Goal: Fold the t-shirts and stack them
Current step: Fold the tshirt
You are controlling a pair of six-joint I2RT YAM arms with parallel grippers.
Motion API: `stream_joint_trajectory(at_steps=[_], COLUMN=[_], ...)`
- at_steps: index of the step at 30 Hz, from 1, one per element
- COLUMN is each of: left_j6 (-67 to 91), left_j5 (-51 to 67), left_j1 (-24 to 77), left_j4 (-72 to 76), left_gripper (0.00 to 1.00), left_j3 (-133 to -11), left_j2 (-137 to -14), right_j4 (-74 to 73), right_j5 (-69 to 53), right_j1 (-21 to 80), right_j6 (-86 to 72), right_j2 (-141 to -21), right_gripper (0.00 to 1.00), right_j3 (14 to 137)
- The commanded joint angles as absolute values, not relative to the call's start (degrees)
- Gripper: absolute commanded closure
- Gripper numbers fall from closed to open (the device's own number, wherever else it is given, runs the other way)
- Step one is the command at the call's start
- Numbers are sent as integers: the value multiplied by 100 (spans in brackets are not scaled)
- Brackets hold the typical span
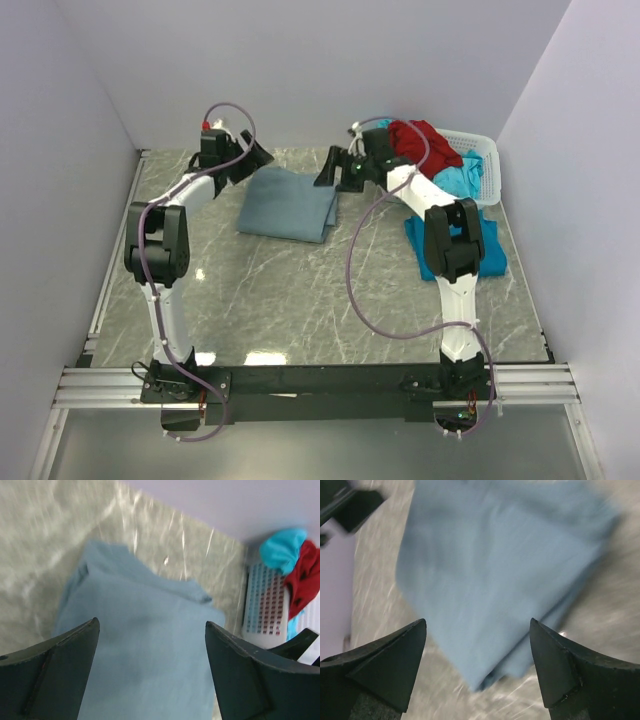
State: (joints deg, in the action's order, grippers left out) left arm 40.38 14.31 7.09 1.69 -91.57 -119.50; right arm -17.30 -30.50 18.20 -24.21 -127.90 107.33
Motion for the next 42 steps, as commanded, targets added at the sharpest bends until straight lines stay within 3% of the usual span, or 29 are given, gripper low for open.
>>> stream_joint_trajectory(at_steps=[1, 6, 10, 21, 27, 32, 35, 40, 42], left_j6=[4297, 4394, 4509, 4746, 4965, 5238, 5519, 5327, 5221], left_j5=[2004, 1899, 1889, 1811, 1293, 396, 18, -658, -1053], left_j1=[808, 896, 896, 993, 1546, 2187, 2574, 2742, 2742], left_j4=[570, 632, 887, 1494, 1319, 170, -550, -1072, -1369], left_gripper=[9, 11, 12, 15, 15, 12, 11, 7, 1], left_j3=[-8625, -8131, -7438, -5416, -4019, -3051, -2848, -3040, -3285], left_j2=[-11900, -11953, -11752, -10558, -9303, -7737, -6211, -4844, -4527], right_j4=[-820, -1423, -1109, -449, -229, -579, -808, -1195, -1361], right_j5=[-3691, -3560, -3507, -3586, -3009, -2164, -1803, -760, -187], right_j1=[2188, 2601, 2681, 2768, 3085, 3497, 3823, 3937, 3929], right_j6=[-2575, -2347, -2417, -2487, -2715, -2803, -2839, -2786, -2795], right_j2=[-12322, -12717, -12648, -11708, -10505, -9178, -8264, -6848, -6427], right_gripper=[10, 9, 8, 7, 6, 6, 5, 5, 5], right_j3=[9977, 10134, 9573, 7112, 5592, 4633, 4430, 4639, 4719])
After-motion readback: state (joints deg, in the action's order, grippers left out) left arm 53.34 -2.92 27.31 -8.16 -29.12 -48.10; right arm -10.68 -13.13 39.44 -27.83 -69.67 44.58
